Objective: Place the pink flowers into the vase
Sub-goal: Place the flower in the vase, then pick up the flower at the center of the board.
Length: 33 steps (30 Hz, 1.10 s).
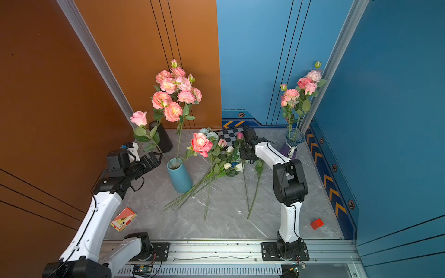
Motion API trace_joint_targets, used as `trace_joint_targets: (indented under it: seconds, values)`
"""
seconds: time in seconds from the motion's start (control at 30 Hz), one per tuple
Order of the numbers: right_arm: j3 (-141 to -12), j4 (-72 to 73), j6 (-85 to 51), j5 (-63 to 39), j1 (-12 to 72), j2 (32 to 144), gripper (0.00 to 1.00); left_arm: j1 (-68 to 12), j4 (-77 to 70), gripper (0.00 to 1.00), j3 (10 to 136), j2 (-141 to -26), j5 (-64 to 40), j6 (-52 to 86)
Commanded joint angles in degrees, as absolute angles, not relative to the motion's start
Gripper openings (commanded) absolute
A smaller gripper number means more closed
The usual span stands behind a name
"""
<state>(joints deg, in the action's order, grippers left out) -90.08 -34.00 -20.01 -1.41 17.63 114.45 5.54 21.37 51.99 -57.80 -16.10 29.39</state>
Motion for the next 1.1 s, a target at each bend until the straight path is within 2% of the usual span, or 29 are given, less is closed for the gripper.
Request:
trace_joint_targets:
  seconds: [0.0,0.2,0.47,0.73,0.9,1.07]
  values:
    - [-90.3,-35.4,-20.5,-3.2,18.5,114.2,0.46,5.1,21.2,0.99,51.1,-58.2,-16.3,27.9]
    - [-90.1,-35.4,-20.7,-4.0,19.2,114.7,0.45,4.9,21.2,0.99,51.0,-58.4,-16.2,27.6]
    - [-89.2,-35.5,-21.5,-4.0,19.8,116.1,0.29,4.7,21.2,0.99,50.8,-58.3,-16.2,27.6]
    - [-88.5,-35.9,-21.7,-3.7,20.2,116.0,0.23,4.5,21.2,0.99,50.9,-58.3,-16.2,27.6]
    - [-88.5,-36.2,-21.8,-3.8,20.0,116.1,0.11,4.6,21.2,0.99,50.9,-58.1,-16.1,27.6]
    - [-89.5,-37.7,-22.1,-4.0,20.0,112.8,0.08,4.5,21.2,0.99,50.8,-58.0,-16.1,27.6]
